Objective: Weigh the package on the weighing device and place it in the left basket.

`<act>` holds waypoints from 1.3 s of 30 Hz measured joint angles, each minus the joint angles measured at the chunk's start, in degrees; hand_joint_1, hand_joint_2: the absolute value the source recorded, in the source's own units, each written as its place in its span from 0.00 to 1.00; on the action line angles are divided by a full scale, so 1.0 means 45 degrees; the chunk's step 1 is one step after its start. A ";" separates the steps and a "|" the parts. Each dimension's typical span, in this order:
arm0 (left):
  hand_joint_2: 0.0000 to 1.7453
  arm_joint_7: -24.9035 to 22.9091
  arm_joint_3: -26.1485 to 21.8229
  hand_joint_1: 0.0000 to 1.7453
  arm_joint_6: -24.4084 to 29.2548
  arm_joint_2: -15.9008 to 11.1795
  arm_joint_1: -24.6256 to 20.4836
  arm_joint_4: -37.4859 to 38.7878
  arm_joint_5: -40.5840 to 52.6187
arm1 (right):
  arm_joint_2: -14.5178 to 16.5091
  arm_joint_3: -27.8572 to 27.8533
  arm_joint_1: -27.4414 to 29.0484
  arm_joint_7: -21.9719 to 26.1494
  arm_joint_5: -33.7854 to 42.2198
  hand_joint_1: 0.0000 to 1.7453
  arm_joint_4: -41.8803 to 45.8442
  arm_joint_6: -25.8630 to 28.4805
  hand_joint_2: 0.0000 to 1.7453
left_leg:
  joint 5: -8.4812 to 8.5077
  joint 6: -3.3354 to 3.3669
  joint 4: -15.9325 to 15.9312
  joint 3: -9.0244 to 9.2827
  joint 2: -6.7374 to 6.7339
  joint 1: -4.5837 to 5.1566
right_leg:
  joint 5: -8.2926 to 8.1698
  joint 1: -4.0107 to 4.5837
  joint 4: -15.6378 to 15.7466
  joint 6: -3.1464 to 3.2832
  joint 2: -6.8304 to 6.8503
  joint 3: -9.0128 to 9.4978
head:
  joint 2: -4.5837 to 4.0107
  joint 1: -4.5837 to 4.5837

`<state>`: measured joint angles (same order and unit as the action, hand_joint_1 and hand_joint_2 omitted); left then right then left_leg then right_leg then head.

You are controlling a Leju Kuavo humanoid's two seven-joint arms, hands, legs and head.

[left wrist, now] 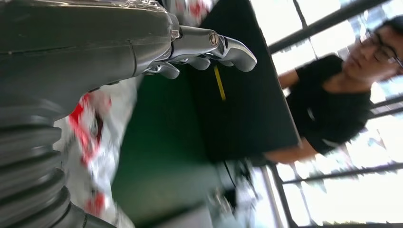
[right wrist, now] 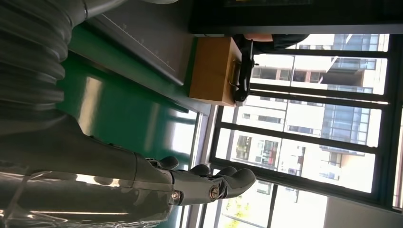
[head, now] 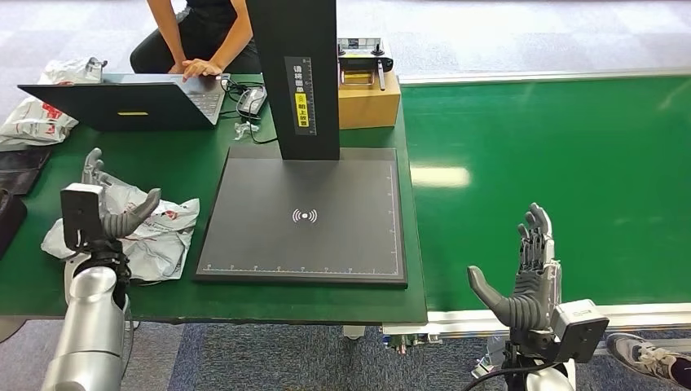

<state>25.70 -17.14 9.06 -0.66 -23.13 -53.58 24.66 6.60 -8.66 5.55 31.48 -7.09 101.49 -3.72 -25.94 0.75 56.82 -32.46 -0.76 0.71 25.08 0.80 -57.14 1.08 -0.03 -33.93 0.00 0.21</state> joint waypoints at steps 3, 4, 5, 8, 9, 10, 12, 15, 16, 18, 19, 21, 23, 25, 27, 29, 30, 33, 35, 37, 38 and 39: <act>1.00 0.0371 0.0374 0.00 -0.2652 0.0338 0.0776 -0.0667 -0.2651 | -0.0013 0.0165 -0.0028 -0.0003 -0.0090 0.00 -0.0146 -0.0177 1.00 | -0.0008 0.0011 0.0000 0.0000 -0.0001 0.0007 | 0.0006 -0.0007 0.0002 -0.0007 0.0000 -0.0001 | 0.0000 0.0001; 1.00 0.0499 0.0565 0.00 -0.3535 0.0471 0.1072 -0.0876 -0.3464 | -0.0021 0.0236 -0.0057 -0.0024 -0.0181 0.00 -0.0221 -0.0229 1.00 | -0.0011 0.0015 0.0000 0.0000 0.0000 0.0009 | 0.0007 -0.0008 0.0002 -0.0010 0.0000 -0.0001 | 0.0000 0.0002; 1.00 0.0619 0.0791 0.00 -0.4268 0.0602 0.1377 -0.1076 -0.4128 | -0.0030 0.0312 -0.0090 -0.0068 -0.0287 0.00 -0.0317 -0.0271 1.00 | -0.0013 0.0019 0.0000 0.0000 0.0000 0.0010 | 0.0009 -0.0009 0.0003 -0.0013 0.0000 -0.0001 | 0.0000 0.0002; 1.00 0.0789 0.1585 0.00 -0.5369 0.0978 0.2212 -0.1594 -0.5092 | -0.0066 0.0495 -0.0150 -0.0293 -0.0436 0.00 -0.0610 -0.0396 1.00 | -0.0019 0.0027 0.0000 -0.0001 0.0006 0.0014 | 0.0017 -0.0012 0.0004 -0.0024 0.0004 0.0001 | 0.0000 0.0000; 1.00 0.0805 0.1862 0.00 -0.5512 0.1091 0.2456 -0.1770 -0.5213 | -0.0074 0.0530 -0.0155 -0.0381 -0.0379 0.00 -0.0690 -0.0465 1.00 | -0.0019 0.0028 0.0000 -0.0002 0.0009 0.0015 | 0.0018 -0.0013 0.0004 -0.0025 0.0006 0.0001 | 0.0000 0.0001; 1.00 0.0812 0.2134 0.00 -0.5604 0.1194 0.2683 -0.1950 -0.5307 | -0.0081 0.0553 -0.0161 -0.0466 -0.0305 0.00 -0.0769 -0.0543 1.00 | -0.0020 0.0029 0.0000 -0.0002 0.0011 0.0016 | 0.0018 -0.0014 0.0004 -0.0026 0.0006 0.0002 | 0.0000 0.0000; 1.00 0.0797 0.2608 0.00 -0.5676 0.1338 0.3049 -0.2287 -0.5445 | -0.0092 0.0564 -0.0169 -0.0565 -0.0192 0.00 -0.0910 -0.0651 1.00 | -0.0021 0.0031 0.0000 -0.0002 0.0012 0.0017 | 0.0017 -0.0015 0.0004 -0.0026 0.0007 0.0002 | 0.0000 0.0000; 1.00 0.0701 0.3029 0.00 -0.5690 0.1434 0.3340 -0.2644 -0.5622 | -0.0100 0.0567 -0.0185 -0.0693 0.0073 0.00 -0.1065 -0.0900 1.00 | -0.0021 0.0031 0.0000 -0.0002 0.0014 0.0017 | 0.0017 -0.0014 0.0004 -0.0026 0.0008 0.0002 | 0.0000 0.0001; 1.00 0.0652 0.3121 0.00 -0.5754 0.1448 0.3398 -0.2734 -0.5700 | -0.0101 0.0568 -0.0194 -0.0871 0.0429 0.00 -0.1117 -0.1213 1.00 | -0.0021 0.0031 0.0000 -0.0001 0.0014 0.0017 | 0.0017 -0.0013 0.0004 -0.0026 0.0008 0.0002 | 0.0000 0.0001; 1.00 0.0548 0.3352 0.00 -0.6010 0.1467 0.3509 -0.2901 -0.5848 | -0.0114 0.0568 -0.0239 -0.1533 0.1961 0.00 -0.1343 -0.2426 1.00 | -0.0020 0.0031 0.0000 0.0001 0.0014 0.0016 | 0.0017 -0.0012 0.0004 -0.0025 0.0007 0.0003 | 0.0000 0.0001; 1.00 0.0501 0.3490 0.00 -0.6121 0.1493 0.3584 -0.2997 -0.5887 | -0.0123 0.0568 -0.0275 -0.1815 0.2787 0.00 -0.1512 -0.2998 1.00 | -0.0020 0.0030 0.0000 0.0001 0.0014 0.0015 | 0.0017 -0.0012 0.0004 -0.0025 0.0008 0.0003 | 0.0000 0.0003; 1.00 0.0436 0.3802 0.00 -0.6199 0.1587 0.3772 -0.3231 -0.5898 | -0.0135 0.0572 -0.0377 -0.1987 0.3494 0.00 -0.1923 -0.3519 1.00 | -0.0020 0.0031 0.0000 0.0001 0.0015 0.0016 | 0.0017 -0.0012 0.0004 -0.0025 0.0009 0.0004 | 0.0000 0.0002; 1.00 0.0381 0.4124 0.00 -0.6230 0.1708 0.3933 -0.3419 -0.5873 | -0.0147 0.0591 -0.0483 -0.1854 0.3080 0.00 -0.2299 -0.3534 1.00 | -0.0020 0.0031 0.0000 0.0001 0.0017 0.0016 | 0.0017 -0.0013 0.0004 -0.0026 0.0011 0.0004 | 0.0000 0.0000; 1.00 0.0327 0.4435 0.00 -0.6235 0.1803 0.3984 -0.3479 -0.5751 | -0.0162 0.0654 -0.0560 -0.1653 0.2387 0.00 -0.2542 -0.3375 1.00 | -0.0020 0.0031 0.0000 -0.0002 0.0021 0.0017 | 0.0017 -0.0014 0.0004 -0.0026 0.0016 0.0004 | 0.0000 0.0000; 1.00 0.0308 0.4679 0.00 -0.6165 0.1880 0.3959 -0.3485 -0.5584 | -0.0166 0.0775 -0.0645 -0.1512 0.1725 0.00 -0.2647 -0.3057 1.00 | -0.0020 0.0031 0.0000 0.0000 0.0023 0.0018 | 0.0017 -0.0016 0.0004 -0.0026 0.0018 0.0005 | 0.0000 0.0000; 1.00 0.0318 0.4840 0.00 -0.6051 0.1944 0.3916 -0.3487 -0.5441 | -0.0165 0.0882 -0.0706 -0.1444 0.1209 0.00 -0.2680 -0.2680 1.00 | -0.0020 0.0031 0.0001 0.0003 0.0022 0.0019 | 0.0016 -0.0016 0.0004 -0.0026 0.0017 0.0006 | 0.0000 0.0000; 1.00 0.0329 0.4895 0.00 -0.5965 0.1969 0.3904 -0.3496 -0.5348 | -0.0161 0.0915 -0.0716 -0.1407 0.0916 0.00 -0.2669 -0.2403 1.00 | -0.0020 0.0031 0.0001 0.0003 0.0023 0.0019 | 0.0016 -0.0016 0.0004 -0.0026 0.0018 0.0007 | 0.0000 0.0002; 1.00 0.0278 0.4991 0.00 -0.5621 0.2077 0.3901 -0.3569 -0.5154 | -0.0104 0.0998 -0.0698 -0.1462 -0.0155 0.00 -0.2471 -0.1332 1.00 | -0.0020 0.0031 0.0001 0.0003 0.0023 0.0019 | 0.0016 -0.0016 0.0004 -0.0026 0.0018 0.0006 | 0.0000 0.0002; 1.00 0.0209 0.5014 0.00 -0.5490 0.2186 0.3901 -0.3623 -0.5138 | -0.0033 0.1058 -0.0681 -0.1580 -0.0641 0.00 -0.2272 -0.0855 1.00 | -0.0020 0.0031 0.0001 0.0003 0.0023 0.0019 | 0.0017 -0.0015 0.0004 -0.0026 0.0018 0.0006 | 0.0000 0.0001; 1.00 0.0185 0.5030 0.00 -0.5454 0.2259 0.3902 -0.3658 -0.5134 | 0.0011 0.1131 -0.0676 -0.1626 -0.0808 0.00 -0.2135 -0.0710 1.00 | -0.0020 0.0031 0.0001 0.0004 0.0023 0.0018 | 0.0017 -0.0014 0.0004 -0.0026 0.0017 0.0005 | 0.0000 0.0001; 1.00 0.0178 0.5033 0.00 -0.5435 0.2288 0.3903 -0.3673 -0.5134 | 0.0025 0.1165 -0.0674 -0.1632 -0.0843 0.00 -0.2082 -0.0684 1.00 | -0.0020 0.0031 0.0001 0.0004 0.0023 0.0018 | 0.0017 -0.0014 0.0004 -0.0026 0.0017 0.0005 | 0.0000 0.0001; 1.00 0.0175 0.5035 0.00 -0.5418 0.2311 0.3903 -0.3686 -0.5134 | 0.0040 0.1185 -0.0671 -0.1636 -0.0863 0.00 -0.2039 -0.0668 1.00 | -0.0020 0.0031 0.0001 0.0003 0.0023 0.0018 | 0.0017 -0.0014 0.0004 -0.0026 0.0017 0.0005 | 0.0000 0.0001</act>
<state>26.49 5.52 -15.33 9.74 -5.57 -70.17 1.55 6.78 -3.32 2.53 24.12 -10.98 92.31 -6.72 -26.03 0.89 56.82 -32.45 -0.66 0.79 25.16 0.73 -57.12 0.96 0.05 -33.91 0.00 0.22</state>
